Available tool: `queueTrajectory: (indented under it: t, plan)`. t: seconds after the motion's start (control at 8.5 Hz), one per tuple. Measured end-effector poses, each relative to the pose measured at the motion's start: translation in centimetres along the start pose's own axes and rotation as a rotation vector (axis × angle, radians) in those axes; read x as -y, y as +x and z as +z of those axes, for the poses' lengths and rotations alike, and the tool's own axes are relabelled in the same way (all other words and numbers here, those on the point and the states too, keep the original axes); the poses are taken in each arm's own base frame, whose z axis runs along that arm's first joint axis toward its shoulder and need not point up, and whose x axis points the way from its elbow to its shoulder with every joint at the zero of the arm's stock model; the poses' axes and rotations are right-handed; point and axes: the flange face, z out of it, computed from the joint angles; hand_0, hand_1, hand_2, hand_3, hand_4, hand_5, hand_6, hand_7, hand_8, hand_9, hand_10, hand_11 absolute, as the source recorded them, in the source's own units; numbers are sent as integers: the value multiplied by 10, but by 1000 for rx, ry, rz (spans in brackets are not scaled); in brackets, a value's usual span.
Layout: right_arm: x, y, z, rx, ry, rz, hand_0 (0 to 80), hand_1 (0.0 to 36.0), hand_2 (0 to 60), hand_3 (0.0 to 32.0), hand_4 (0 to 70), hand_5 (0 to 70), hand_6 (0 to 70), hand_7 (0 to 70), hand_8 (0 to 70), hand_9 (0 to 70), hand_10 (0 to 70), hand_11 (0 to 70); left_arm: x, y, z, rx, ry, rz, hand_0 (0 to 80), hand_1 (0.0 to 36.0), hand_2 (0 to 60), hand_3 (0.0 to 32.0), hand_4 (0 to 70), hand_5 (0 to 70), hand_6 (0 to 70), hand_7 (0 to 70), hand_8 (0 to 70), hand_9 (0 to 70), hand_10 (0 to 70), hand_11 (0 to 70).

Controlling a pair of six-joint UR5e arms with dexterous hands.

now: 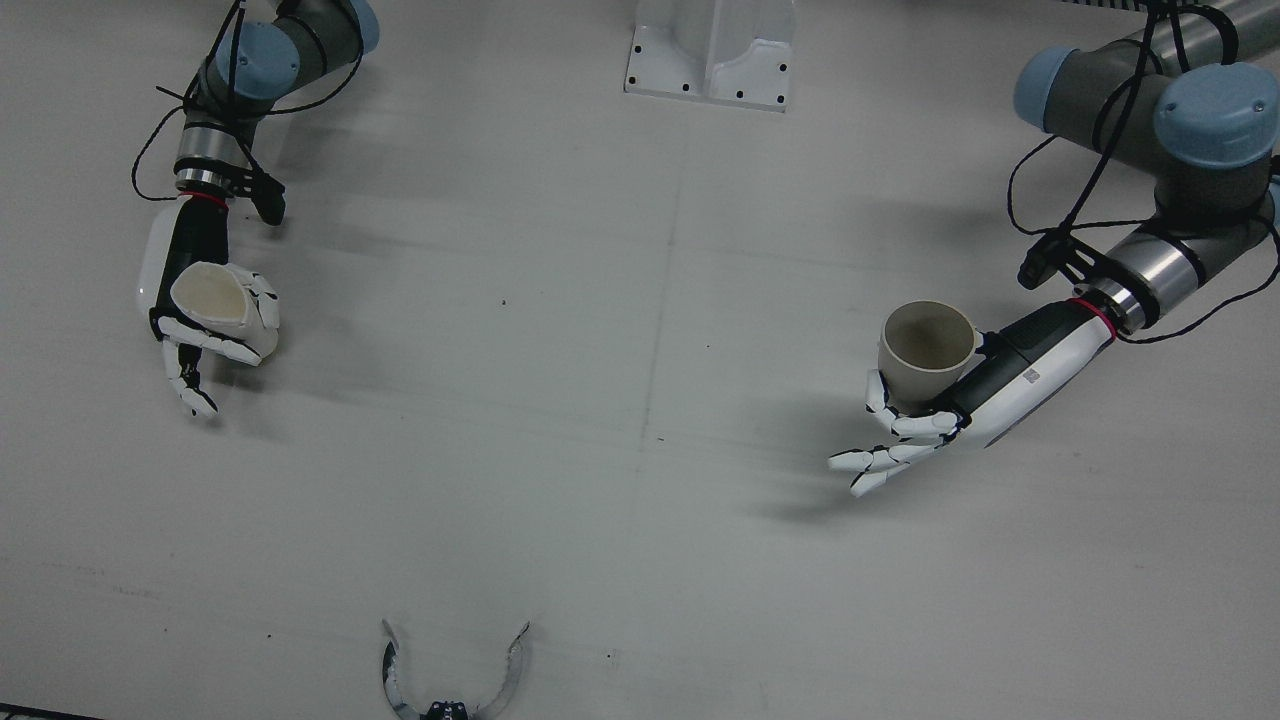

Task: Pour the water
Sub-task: 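Turn the white cup upright and hold both cups apart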

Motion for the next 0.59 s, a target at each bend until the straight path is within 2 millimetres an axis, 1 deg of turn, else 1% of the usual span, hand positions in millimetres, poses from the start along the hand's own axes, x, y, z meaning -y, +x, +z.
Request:
queueTrajectory:
  t: [0.12,0.24,0.35,0.47,0.59]
  plan:
    - [3,1,-1,-3,0,-1,514,167,130,0,325,69,121,93,101,83,23,44,8,1,-8,-4,7,2,800,360,600,0,700,700,167,142,85,36,96,168]
    - [3,1,-1,-4,-1,0,509,184,52,10,1,71,46,6,12,0,0,0,11,3,-11,-7,10,3,800,360,600,0,700,700,168,143,85,36,95,168]
    - [1,1,-2,-6,-4,0,503,182,35,152,0,59,0,0,0,0,0,0,12,4,-12,-9,9,3,800,360,600,0,700,700,170,145,85,36,95,168]
    - [1,1,-2,-8,-5,-2,499,182,42,230,0,51,0,0,0,0,0,0,12,3,-12,-9,9,3,800,360,600,0,700,700,173,145,87,38,97,170]
    - [0,1,-2,-9,-5,-5,500,187,54,248,0,54,0,0,0,0,0,0,13,2,-12,-7,10,3,800,360,600,0,700,700,174,146,88,38,98,171]
